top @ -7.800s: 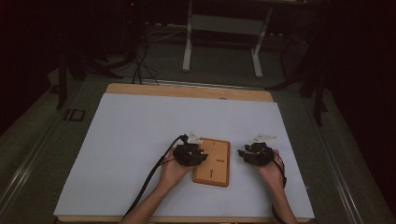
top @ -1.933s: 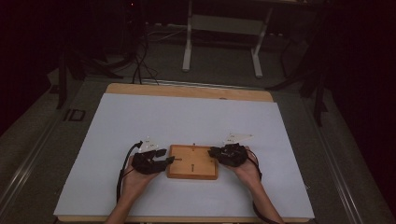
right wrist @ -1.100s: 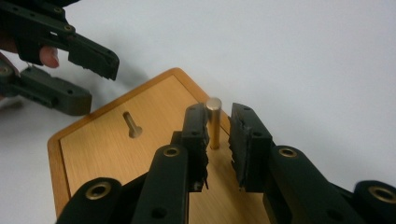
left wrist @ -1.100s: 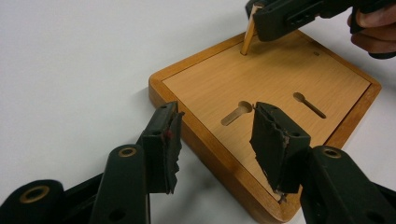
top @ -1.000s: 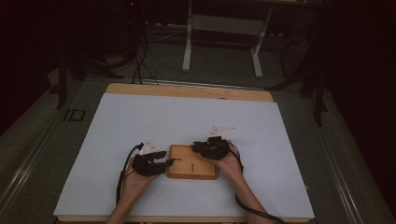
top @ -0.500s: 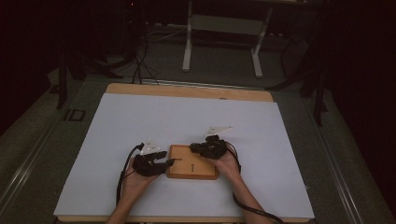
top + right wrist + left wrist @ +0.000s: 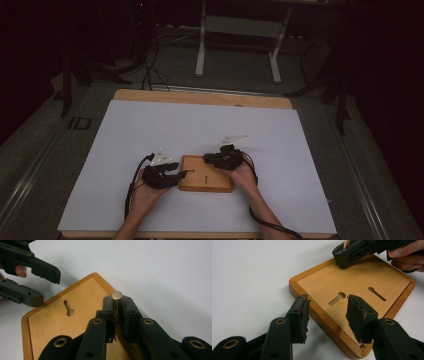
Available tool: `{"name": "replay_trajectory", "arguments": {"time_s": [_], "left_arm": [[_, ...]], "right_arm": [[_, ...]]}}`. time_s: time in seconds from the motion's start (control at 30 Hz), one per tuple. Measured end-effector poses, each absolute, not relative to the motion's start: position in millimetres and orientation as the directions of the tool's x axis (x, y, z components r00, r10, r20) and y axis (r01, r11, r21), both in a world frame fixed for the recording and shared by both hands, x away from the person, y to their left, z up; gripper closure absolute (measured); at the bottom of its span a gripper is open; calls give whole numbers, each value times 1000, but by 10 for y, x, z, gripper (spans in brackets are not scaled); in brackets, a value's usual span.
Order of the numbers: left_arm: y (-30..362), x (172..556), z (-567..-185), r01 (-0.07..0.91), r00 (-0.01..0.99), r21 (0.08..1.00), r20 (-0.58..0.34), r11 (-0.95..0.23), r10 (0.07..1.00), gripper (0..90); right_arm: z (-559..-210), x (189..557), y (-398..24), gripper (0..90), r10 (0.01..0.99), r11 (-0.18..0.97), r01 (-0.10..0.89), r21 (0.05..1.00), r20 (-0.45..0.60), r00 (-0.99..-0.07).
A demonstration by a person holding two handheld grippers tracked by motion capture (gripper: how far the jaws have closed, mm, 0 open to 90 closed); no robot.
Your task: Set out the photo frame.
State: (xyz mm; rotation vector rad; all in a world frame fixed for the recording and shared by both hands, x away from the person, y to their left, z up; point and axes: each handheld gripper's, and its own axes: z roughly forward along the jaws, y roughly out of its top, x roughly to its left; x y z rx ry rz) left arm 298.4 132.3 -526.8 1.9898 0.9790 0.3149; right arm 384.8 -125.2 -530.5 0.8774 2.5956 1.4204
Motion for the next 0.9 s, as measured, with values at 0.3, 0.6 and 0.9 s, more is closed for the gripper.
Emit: {"name": "replay_trajectory", "arguments": {"time_s": [0.3,0.6,0.9], "left_arm": [[1319,2981,-5268,519,660,795,-140,-314,738,520],[1315,2980,-5270,520,662,795,-142,-314,736,520],[1312,2980,-5270,521,664,792,-143,-318,733,520]], "right_arm": [[-5283,3834,-1273,808,500,389,441,809,216,-838],[-5291,3829,-1275,808,499,371,431,823,215,-840],[-5257,3894,-1271,821,481,401,460,792,246,-842]]}}
